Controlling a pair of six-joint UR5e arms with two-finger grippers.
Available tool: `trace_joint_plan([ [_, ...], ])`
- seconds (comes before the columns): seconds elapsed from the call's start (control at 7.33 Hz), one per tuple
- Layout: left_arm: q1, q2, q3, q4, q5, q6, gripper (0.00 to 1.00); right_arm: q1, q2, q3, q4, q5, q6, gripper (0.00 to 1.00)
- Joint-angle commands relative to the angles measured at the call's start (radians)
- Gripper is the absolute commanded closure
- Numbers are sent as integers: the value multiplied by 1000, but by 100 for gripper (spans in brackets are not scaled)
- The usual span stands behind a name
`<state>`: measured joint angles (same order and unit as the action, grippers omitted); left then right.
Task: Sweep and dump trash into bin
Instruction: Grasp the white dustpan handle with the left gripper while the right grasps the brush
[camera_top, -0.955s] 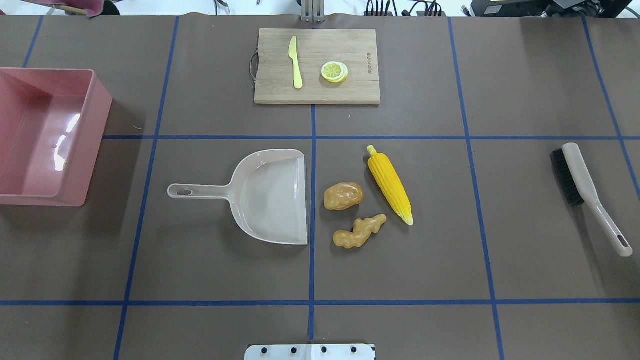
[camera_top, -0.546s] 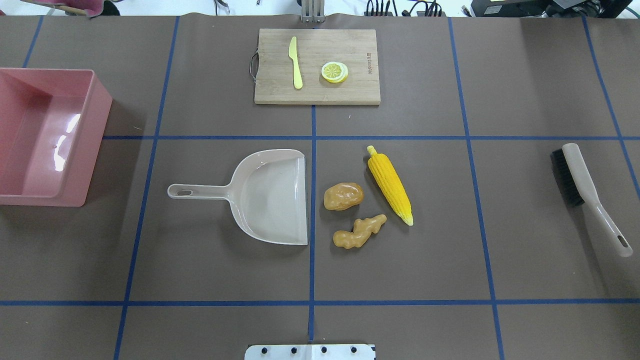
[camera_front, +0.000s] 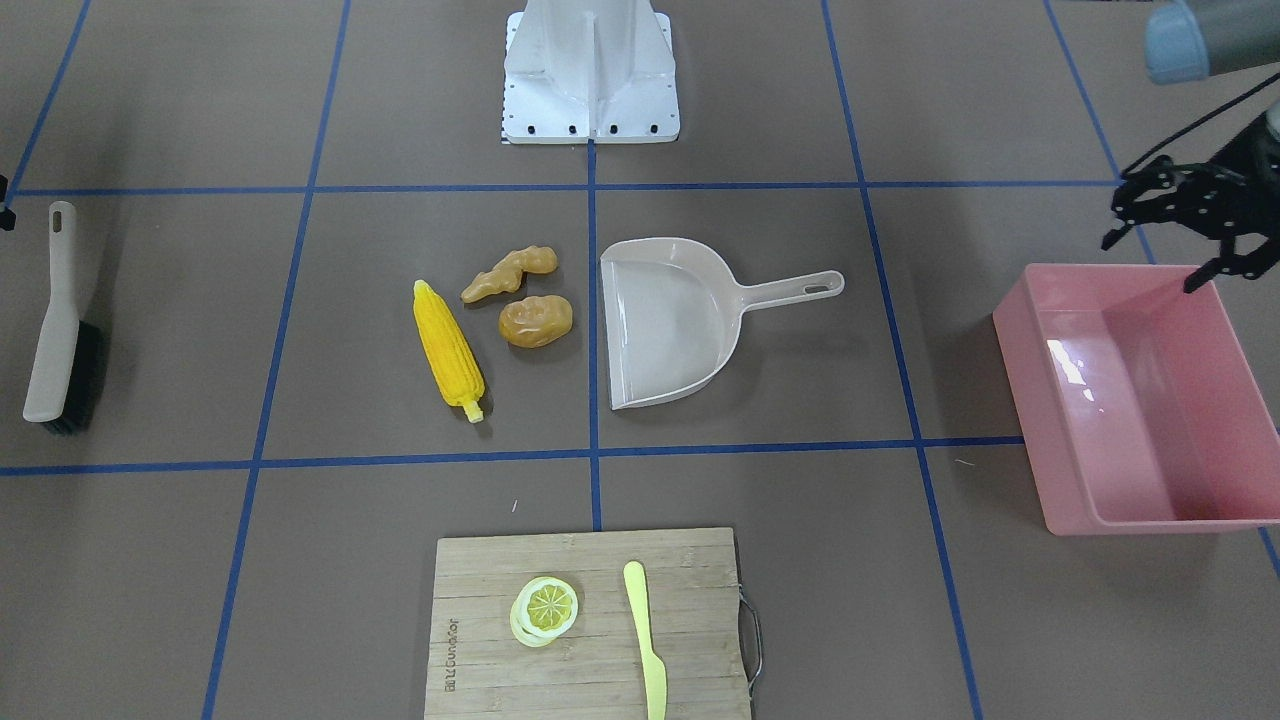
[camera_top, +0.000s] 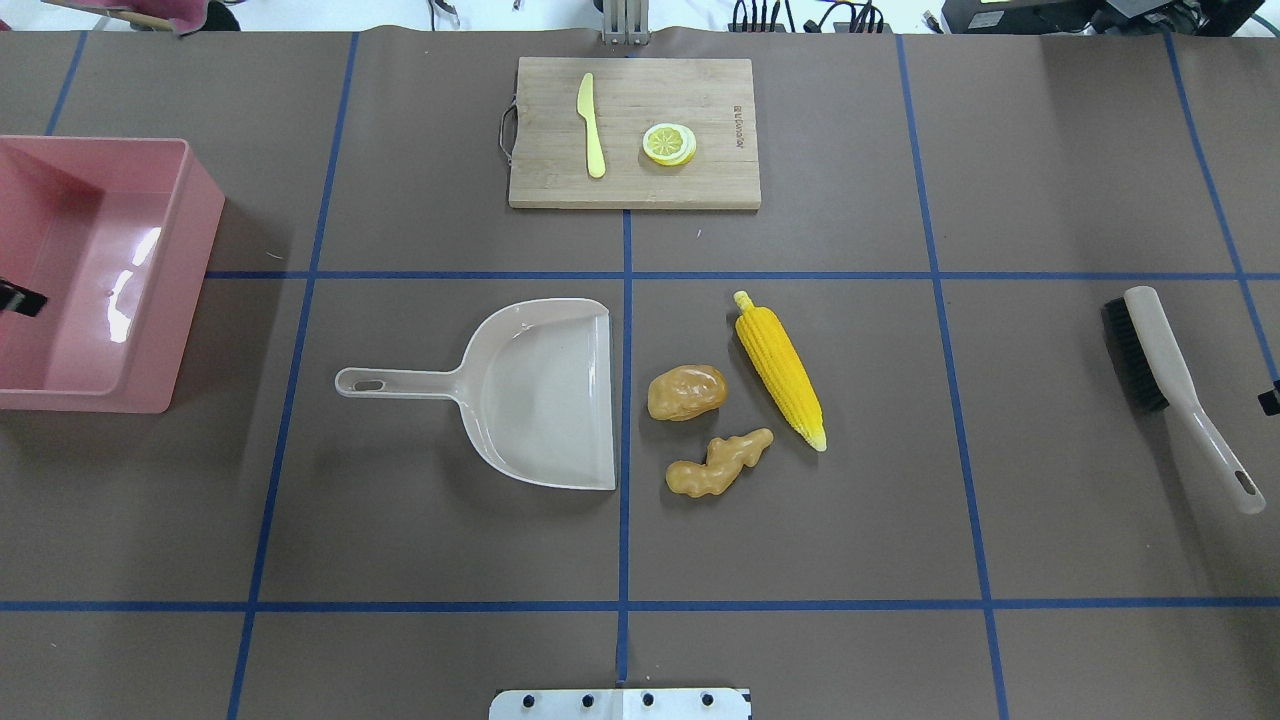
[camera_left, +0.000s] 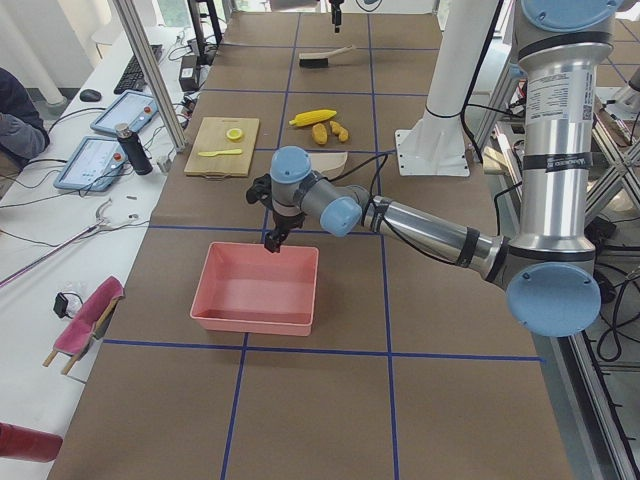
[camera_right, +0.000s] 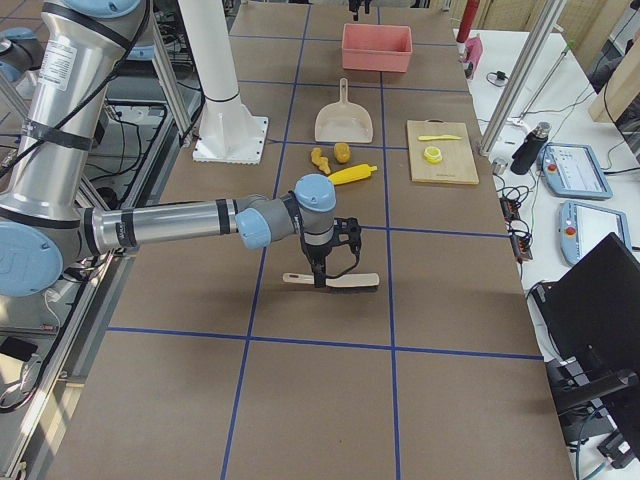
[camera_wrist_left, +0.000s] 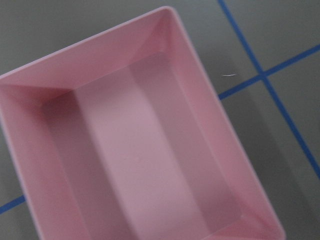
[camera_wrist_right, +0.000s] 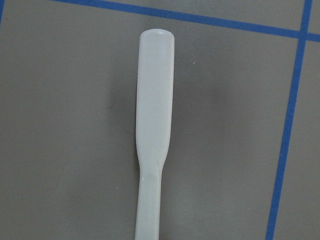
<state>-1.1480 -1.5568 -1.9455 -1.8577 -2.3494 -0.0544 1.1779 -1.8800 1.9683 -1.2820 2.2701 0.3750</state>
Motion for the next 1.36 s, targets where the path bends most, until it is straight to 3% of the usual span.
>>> trace_joint_plan([
  [0.0,166,-100,-53,-3,13,1,1,-99,1,-83,181,-39,118,0],
  [0.41,324,-130,-81,-6,100,19,1,-185,7,-109,201,-98,163,0],
  [0.82,366,-163,-28,-24,130,377,1,-207,6,-121,199,-83,197,0],
  [0.96,367,-187,24,-84,184,448,1,-208,7,-129,199,-83,199,0],
  [1.09,379,-244,49,-86,180,477,1,-208,7,-135,199,-81,199,5],
  [1.23,408,-281,69,-87,179,479,1,-208,7,-140,199,-80,200,19],
])
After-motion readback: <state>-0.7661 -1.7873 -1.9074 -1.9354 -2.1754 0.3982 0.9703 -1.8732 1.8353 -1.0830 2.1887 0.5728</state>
